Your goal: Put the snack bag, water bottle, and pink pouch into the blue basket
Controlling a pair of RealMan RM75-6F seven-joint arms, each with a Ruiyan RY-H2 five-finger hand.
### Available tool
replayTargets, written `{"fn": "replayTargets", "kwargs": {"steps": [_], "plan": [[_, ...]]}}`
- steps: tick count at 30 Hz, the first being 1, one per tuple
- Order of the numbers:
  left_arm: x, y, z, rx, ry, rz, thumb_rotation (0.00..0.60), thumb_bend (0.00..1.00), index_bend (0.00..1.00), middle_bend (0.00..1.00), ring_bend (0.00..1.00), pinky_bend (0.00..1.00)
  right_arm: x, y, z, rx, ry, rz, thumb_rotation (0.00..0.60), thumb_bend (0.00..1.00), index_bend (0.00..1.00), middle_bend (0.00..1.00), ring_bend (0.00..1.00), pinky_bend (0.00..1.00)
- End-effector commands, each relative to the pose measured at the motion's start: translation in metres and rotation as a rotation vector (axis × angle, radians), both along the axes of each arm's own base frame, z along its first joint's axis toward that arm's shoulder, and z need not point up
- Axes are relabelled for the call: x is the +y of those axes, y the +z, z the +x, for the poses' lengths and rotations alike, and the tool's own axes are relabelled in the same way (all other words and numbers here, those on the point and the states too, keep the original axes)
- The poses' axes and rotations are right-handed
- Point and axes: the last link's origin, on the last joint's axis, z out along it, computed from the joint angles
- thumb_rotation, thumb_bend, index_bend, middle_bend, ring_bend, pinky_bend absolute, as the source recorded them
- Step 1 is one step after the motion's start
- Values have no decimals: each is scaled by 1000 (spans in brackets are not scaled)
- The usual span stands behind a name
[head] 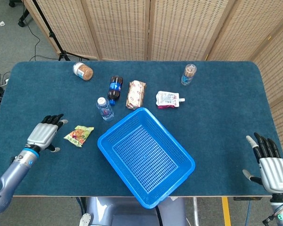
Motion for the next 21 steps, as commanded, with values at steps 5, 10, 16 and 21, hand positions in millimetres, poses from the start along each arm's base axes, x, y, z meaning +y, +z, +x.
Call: {"fn": "replayTargets", "kwargs": {"steps": [5,10,16,21], "plan": [[17,-31,17,38,-23,-37,600,74,185,0,0,1,1,3,0,-12,4,-2,600,156,88,0,0,39],[18,-46,24,47,-31,-55,600,75,185,0,0,1,1,5,-1,-20,-1,-9,600,156,104,0,0,39],[20,-62,19,101,-19,-66,600,99,211,0,0,35,1,8,-2,-29,-6,-19,600,156,105,0,0,39],[19,-79,16,150,-35,-48,600,148,345,14,34,141,2,11,-3,-35,-7,-25,600,156,105,0,0,39]]}}
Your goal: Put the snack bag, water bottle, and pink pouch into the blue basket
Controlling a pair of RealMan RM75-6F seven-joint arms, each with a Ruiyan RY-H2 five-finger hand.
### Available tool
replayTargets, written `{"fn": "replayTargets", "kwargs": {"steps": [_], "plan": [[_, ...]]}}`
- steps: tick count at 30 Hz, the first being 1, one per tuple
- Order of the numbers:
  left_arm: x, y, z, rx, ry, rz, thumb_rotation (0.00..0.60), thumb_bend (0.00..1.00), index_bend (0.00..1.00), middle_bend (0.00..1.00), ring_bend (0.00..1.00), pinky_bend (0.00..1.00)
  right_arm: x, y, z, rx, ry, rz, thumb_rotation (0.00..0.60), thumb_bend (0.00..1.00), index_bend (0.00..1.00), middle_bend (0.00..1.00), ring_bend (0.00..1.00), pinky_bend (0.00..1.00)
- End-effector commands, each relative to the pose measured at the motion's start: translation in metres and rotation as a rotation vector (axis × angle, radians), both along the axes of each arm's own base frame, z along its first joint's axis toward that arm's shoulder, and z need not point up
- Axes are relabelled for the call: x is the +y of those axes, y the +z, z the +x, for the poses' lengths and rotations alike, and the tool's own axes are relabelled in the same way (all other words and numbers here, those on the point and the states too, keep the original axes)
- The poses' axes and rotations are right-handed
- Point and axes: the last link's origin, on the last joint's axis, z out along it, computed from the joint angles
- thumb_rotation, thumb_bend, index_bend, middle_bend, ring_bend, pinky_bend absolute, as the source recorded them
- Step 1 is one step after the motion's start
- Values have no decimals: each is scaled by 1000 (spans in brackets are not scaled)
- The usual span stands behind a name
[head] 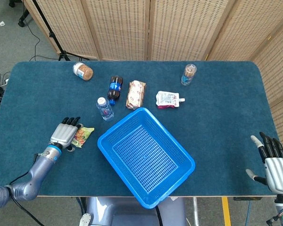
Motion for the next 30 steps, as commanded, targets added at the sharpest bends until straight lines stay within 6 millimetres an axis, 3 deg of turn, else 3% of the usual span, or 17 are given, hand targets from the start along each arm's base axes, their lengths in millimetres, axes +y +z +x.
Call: {"fn": "replayTargets", "kwargs": {"steps": [1,6,9,14,18,24,30], "plan": [[-1,-10,-3,39,-26,31,600,155,378,37,61,168,0,1,0,-3,0,-3,600,156,105,0,0,39],[-2,-16,-3,68,-100,108,600,250,712,362,321,371,0,2,-1,-6,-2,-2,600,156,105,0,0,39],[-2,-14,-1,43,-123,145,600,327,803,443,394,428,0,2,-1,-7,-1,-3,600,156,105,0,0,39],[1,0,5,6,-155,197,600,355,842,473,480,496,0,2,-1,-8,-4,0,600,156,105,0,0,38],[2,19,17,-54,-171,238,600,356,843,473,489,502,0,1,-1,-9,-5,1,600,156,105,0,0,39],[-4,40,44,-186,-200,257,600,356,853,482,498,506,0,1,-1,-10,-7,5,600,156,105,0,0,39],[-16,42,77,-302,-288,239,600,356,853,482,498,506,0,0,-1,-12,-8,5,600,156,105,0,0,39]]}}
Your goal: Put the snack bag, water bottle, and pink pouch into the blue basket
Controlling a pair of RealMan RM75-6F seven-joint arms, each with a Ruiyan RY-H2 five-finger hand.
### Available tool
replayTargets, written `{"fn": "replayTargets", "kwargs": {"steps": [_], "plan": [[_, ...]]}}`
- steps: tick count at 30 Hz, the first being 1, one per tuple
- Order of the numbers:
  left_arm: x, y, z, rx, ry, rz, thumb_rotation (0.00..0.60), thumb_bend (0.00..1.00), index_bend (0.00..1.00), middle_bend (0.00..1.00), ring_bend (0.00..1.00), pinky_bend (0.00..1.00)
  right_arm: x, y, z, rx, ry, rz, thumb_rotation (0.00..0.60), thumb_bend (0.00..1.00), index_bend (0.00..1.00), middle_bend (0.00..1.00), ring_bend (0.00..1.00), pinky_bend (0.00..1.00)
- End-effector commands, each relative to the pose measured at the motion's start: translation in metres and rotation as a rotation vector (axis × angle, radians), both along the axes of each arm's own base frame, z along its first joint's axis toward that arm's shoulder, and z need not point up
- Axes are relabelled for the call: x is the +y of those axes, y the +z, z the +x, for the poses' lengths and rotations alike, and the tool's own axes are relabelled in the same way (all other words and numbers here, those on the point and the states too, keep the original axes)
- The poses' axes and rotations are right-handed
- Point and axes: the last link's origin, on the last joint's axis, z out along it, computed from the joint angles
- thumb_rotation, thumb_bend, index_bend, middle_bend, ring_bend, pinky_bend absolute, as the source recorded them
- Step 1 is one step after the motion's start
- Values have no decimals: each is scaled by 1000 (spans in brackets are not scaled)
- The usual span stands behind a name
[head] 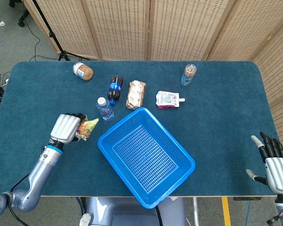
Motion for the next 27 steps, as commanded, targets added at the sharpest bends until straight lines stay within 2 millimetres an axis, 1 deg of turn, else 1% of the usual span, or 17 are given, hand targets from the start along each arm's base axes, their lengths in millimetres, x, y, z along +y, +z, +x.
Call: {"fn": "replayTargets", "kwargs": {"steps": [1,2,5,7,10,13,15,16,17,18,19,20,21,23,24,27], "plan": [[-5,3,19,-61,-67,4,600,356,853,482,498,506,0,0,0,0,1,-1,600,156,105,0,0,39],[-8,-1,29,-89,-99,-6,600,356,853,482,498,506,0,0,0,-1,1,-1,600,156,105,0,0,39],[-13,-9,44,-125,-144,-25,600,356,853,482,498,506,0,0,0,-4,1,1,600,156,105,0,0,39],[-16,-17,58,-148,-174,-52,600,356,853,482,498,506,0,1,0,-7,3,1,600,156,105,0,0,39],[-20,-29,74,-160,-204,-74,600,355,853,482,498,506,0,2,0,-12,5,-1,600,156,105,0,0,39],[-22,-41,86,-161,-221,-96,600,353,853,482,497,506,1,3,0,-19,3,-4,600,156,105,0,0,38],[-24,-48,92,-154,-218,-108,600,331,848,468,493,506,1,4,-1,-24,3,-5,600,156,105,0,0,38],[-25,-51,94,-151,-213,-116,600,310,813,426,466,506,1,4,-1,-27,3,-6,600,156,105,0,0,39],[-26,-55,95,-145,-207,-126,600,288,740,355,410,492,1,5,-1,-29,4,-6,600,156,105,0,0,39],[-27,-58,96,-134,-202,-138,600,262,606,234,307,439,2,5,-1,-32,5,-7,600,156,105,0,0,39],[-29,-61,97,-122,-197,-147,600,245,504,152,223,382,2,5,-1,-35,7,-7,600,156,105,0,0,39],[-30,-65,98,-104,-195,-160,600,223,353,50,98,257,2,6,-1,-39,8,-9,600,156,105,0,0,39],[-31,-68,98,-94,-195,-164,600,205,278,13,43,183,2,6,-1,-41,7,-9,600,156,105,0,0,39],[-31,-70,99,-79,-195,-156,600,178,197,0,1,104,2,7,-1,-44,6,-10,600,156,105,0,0,39],[-31,-70,99,-78,-193,-153,600,164,176,0,0,88,2,7,-2,-45,5,-10,600,156,105,0,0,39],[-29,-69,98,-84,-179,-136,600,131,162,0,0,77,2,8,-2,-47,2,-12,600,156,105,0,0,39]]}}
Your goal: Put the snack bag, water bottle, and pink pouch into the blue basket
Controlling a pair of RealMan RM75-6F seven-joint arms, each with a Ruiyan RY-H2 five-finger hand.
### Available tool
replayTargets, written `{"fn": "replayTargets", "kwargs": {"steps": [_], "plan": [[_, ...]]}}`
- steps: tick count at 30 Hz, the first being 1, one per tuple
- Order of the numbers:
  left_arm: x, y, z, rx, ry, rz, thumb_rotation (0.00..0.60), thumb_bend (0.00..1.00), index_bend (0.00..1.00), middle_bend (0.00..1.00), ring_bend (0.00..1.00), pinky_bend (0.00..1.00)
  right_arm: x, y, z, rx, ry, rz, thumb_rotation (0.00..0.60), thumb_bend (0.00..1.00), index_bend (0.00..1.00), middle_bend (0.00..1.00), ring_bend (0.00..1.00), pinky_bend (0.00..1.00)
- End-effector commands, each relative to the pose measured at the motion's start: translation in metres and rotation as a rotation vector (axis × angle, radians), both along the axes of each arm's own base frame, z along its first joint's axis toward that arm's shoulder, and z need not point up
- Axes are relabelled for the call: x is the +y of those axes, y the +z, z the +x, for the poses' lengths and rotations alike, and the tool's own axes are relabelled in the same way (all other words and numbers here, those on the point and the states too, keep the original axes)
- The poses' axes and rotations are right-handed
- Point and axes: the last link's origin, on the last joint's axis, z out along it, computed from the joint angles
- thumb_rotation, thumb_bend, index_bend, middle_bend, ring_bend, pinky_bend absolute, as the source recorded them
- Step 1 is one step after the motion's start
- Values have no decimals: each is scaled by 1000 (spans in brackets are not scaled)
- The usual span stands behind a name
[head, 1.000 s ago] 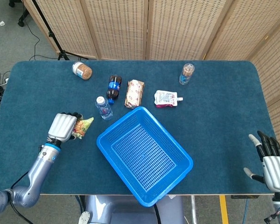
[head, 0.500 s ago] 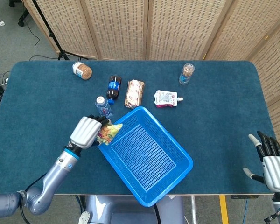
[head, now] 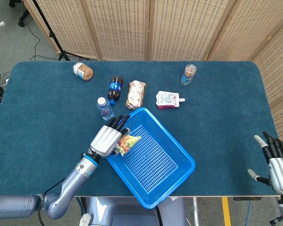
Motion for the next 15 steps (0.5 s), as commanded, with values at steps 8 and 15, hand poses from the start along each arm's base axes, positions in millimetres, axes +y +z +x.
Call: {"fn": "replayTargets", "kwargs": {"steps": [8,15], "plan": [[11,18,-20,-52,111,63,600,43,155,0,0,77,0,-2,1,8,0,5,600,156,105,0,0,39],[23,38,-42,-257,320,68,600,46,155,0,0,77,-1,-4,1,15,-5,11,600,156,105,0,0,39]]}}
